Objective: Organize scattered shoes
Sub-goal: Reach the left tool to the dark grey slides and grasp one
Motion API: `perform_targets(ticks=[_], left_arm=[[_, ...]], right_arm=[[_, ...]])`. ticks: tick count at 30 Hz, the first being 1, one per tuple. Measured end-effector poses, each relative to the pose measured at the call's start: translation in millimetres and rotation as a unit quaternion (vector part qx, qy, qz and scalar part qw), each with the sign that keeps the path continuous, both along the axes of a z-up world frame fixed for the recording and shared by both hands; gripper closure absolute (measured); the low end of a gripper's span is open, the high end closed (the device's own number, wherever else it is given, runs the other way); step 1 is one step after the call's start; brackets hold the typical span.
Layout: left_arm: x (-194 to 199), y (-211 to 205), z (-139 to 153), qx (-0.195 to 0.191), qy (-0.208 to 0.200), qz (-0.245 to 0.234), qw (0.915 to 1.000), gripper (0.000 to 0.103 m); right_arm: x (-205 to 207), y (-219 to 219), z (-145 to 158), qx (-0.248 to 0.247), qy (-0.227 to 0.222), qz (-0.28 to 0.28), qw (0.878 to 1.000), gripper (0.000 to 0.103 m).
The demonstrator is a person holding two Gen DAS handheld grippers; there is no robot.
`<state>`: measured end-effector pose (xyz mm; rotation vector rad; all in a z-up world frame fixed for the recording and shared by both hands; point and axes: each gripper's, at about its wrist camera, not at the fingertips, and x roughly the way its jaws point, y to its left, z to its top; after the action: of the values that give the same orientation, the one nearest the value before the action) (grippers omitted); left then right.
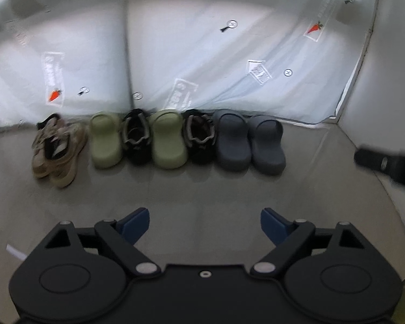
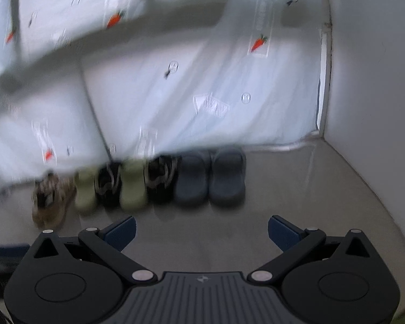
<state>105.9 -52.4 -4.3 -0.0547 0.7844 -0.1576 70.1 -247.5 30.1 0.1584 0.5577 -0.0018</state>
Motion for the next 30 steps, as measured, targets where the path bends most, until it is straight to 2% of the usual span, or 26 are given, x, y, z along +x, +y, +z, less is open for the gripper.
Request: perform_targets(ticks=[5, 8, 11, 13, 15, 18, 23, 26, 30], left_arm=[[53.0, -21.4, -20.3, -0.055, 0.004, 0.004, 0.9985, 0.02], [92.9, -38.2, -38.6, -0.038, 0.006, 0.015, 0.9992, 0.027], [133.9, -55.4, -63.0, -0.024, 0.016, 0.018, 0.9994, 0.036], [168.4, -64.8, -85.3, -0.024, 0.038, 0.023, 0.9987, 0.045], [198.9, -73.0, -105.9, -0.016, 0.042, 0.033, 0.9984, 0.054], [227.9, -87.1, -121.8, 0.026, 0.009, 0.039, 0.9989, 0.068], [280.0, -105.8, -140.2, 0.024, -0.014, 0.031, 0.9991, 0.069], [312.4, -118.0, -154.9, 0.064, -0.031, 0.038, 0.9967, 0.069], [336.7, -121.4, -164.2, 0.094, -0.05, 0.056, 0.9927, 0.067]], right_arm=[[41.3, -32.4, 4.9, 0.0, -0.058, -0.001, 0.998, 0.0], [77.4, -51.1, 3.5, -0.046, -0.068, -0.005, 0.997, 0.0], [113.9, -71.6, -5.9, -0.053, -0.061, -0.019, 0.997, 0.0], [134.5, -82.3, -16.2, -0.035, -0.044, -0.021, 0.998, 0.0], [158.2, -91.3, -33.0, -0.011, -0.015, -0.018, 1.0, 0.0], [185.3, -96.2, -54.6, -0.004, 0.024, -0.018, 1.0, 0.0], [212.6, -100.9, -95.5, 0.005, 0.07, -0.022, 0.997, 0.0], [227.3, -104.9, -112.6, 0.015, 0.077, -0.032, 0.996, 0.0], [244.4, -110.1, -129.0, 0.014, 0.082, -0.044, 0.996, 0.0]])
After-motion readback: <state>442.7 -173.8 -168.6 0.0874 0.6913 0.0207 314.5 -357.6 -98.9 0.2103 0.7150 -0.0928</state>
